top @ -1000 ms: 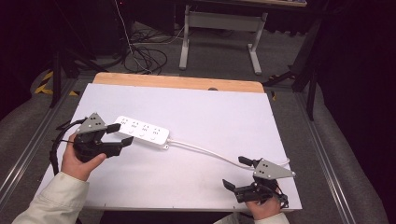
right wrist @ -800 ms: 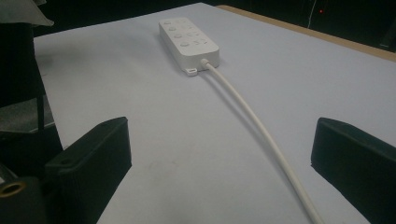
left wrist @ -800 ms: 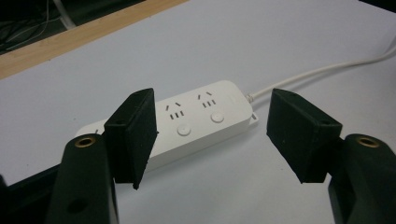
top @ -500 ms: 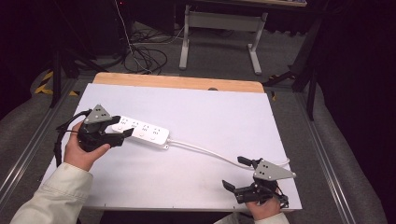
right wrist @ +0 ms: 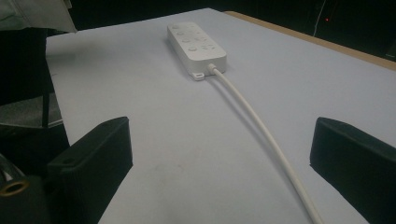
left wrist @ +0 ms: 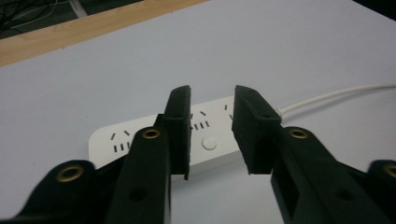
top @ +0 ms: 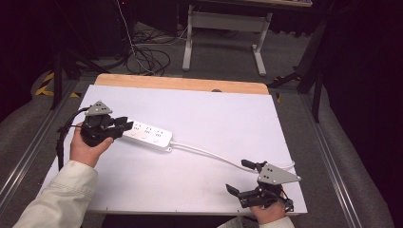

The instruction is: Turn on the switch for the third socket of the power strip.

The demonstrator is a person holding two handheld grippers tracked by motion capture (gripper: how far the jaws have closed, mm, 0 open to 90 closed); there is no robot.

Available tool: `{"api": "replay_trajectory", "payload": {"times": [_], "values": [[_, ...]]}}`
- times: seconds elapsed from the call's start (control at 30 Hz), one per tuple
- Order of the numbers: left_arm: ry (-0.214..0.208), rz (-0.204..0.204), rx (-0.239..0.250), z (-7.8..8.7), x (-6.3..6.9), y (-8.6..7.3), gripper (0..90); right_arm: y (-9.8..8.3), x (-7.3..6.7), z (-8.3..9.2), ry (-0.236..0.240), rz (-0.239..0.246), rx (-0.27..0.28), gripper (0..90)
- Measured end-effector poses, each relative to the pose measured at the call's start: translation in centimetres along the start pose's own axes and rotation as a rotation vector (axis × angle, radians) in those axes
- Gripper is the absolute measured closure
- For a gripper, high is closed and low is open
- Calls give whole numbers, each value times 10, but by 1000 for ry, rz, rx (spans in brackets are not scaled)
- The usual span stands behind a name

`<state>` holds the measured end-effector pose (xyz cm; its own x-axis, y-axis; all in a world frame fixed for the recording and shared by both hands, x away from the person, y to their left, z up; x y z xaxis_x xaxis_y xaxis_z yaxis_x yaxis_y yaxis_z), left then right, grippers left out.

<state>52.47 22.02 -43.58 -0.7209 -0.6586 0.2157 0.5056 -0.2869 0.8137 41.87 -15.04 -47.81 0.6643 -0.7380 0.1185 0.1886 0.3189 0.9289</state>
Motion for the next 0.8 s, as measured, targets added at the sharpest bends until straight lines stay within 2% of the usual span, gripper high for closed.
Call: {"api": "replay_trajectory", "payload": {"times": [0.03,0.07,0.17,0.23,0.43,0.67,0.77,0.8], "values": [[3,2,1,-1,-2,0,773,0,0,0,1,0,0,61],[2,10,0,-2,-3,0,773,0,0,0,1,0,0,61],[15,20,-18,-6,-9,-2,861,0,1,0,2,-1,-1,61],[3,51,-11,-9,-12,-3,896,0,1,0,6,-2,1,61],[9,50,-30,-19,-18,-5,900,0,0,1,10,-2,4,61],[89,30,-85,-30,-29,-12,899,0,1,1,10,-6,6,61],[103,28,-118,-34,-32,-16,899,0,1,1,9,-6,5,61],[104,40,-125,-36,-33,-17,899,0,1,1,9,-7,4,61]]}}
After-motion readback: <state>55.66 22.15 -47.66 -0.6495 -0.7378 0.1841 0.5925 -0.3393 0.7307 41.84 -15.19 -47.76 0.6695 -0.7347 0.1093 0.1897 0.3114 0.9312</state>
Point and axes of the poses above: each handheld gripper's, and its own axes: z roughly backward along the jaws, y roughly out of its top, x roughly to its right, the point moved 9 cm from there along -z, roughly forward along the jaws, and after that the axes turned 15 degrees about -y, right-handed, at the moved point
